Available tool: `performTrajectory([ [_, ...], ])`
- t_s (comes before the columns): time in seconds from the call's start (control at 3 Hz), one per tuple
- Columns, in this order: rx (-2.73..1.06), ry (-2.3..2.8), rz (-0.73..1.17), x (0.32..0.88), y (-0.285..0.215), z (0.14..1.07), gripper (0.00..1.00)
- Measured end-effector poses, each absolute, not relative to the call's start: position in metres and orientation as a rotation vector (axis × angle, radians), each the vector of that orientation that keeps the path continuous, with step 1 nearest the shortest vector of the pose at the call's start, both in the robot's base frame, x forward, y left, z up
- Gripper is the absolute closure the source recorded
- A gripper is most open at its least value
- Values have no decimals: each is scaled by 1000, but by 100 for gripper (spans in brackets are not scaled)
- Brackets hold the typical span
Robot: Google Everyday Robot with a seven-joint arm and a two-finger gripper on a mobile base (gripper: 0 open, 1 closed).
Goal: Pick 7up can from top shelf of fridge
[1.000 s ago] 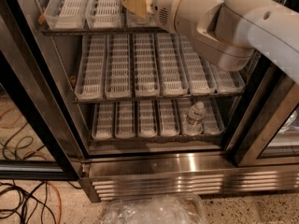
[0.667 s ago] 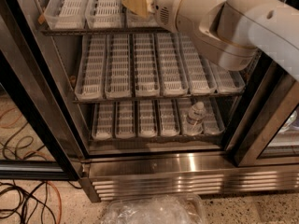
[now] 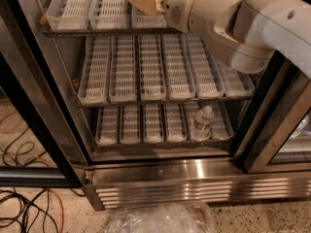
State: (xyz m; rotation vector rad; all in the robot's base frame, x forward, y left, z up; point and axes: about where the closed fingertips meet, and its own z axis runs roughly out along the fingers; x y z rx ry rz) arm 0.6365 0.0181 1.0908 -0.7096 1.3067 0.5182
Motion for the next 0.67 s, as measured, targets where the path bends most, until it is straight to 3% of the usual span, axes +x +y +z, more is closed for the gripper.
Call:
performTrajectory([
  [0.67, -735, 1278, 531, 626, 17, 1098, 100],
])
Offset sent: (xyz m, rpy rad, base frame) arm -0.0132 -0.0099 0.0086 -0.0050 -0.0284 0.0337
